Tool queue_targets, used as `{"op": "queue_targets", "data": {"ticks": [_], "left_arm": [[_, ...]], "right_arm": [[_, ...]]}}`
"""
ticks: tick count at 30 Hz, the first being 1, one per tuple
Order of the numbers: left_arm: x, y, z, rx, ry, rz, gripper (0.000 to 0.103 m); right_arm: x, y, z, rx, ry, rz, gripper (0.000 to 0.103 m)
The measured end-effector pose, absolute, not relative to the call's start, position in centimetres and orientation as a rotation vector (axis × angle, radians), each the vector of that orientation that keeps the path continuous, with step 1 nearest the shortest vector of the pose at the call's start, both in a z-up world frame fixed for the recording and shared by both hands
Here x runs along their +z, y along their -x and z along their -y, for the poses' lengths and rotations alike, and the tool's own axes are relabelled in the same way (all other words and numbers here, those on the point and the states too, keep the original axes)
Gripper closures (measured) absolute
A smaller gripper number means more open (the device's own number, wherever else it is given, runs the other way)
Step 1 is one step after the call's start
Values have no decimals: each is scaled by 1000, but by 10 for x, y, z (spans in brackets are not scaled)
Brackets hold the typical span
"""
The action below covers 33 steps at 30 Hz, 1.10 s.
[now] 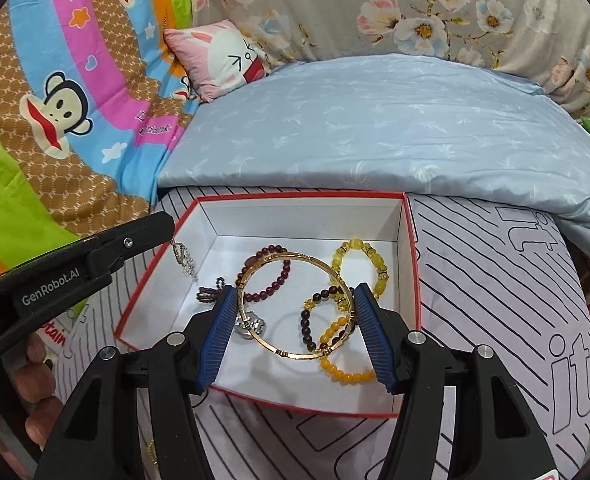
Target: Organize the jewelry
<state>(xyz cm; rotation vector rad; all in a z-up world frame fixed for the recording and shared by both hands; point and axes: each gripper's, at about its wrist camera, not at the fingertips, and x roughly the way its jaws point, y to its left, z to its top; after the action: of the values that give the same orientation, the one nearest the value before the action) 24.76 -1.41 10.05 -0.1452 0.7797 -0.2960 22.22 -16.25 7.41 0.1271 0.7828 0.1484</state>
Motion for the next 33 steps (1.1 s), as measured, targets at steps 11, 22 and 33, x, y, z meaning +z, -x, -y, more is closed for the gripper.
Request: {"op": "queue_targets", "data": {"ticks": [11,22,33], "left_arm": [[98,-247,1,-237,159,-768,42],[103,-188,-10,-226,144,-766,41],[81,-123,-8,-230,118,-823,37]], "right_arm": [[71,-219,178,91,-177,-788,36],[90,-148,190,83,-183,-749,36],[65,-63,196,62,-143,-811,36]]}}
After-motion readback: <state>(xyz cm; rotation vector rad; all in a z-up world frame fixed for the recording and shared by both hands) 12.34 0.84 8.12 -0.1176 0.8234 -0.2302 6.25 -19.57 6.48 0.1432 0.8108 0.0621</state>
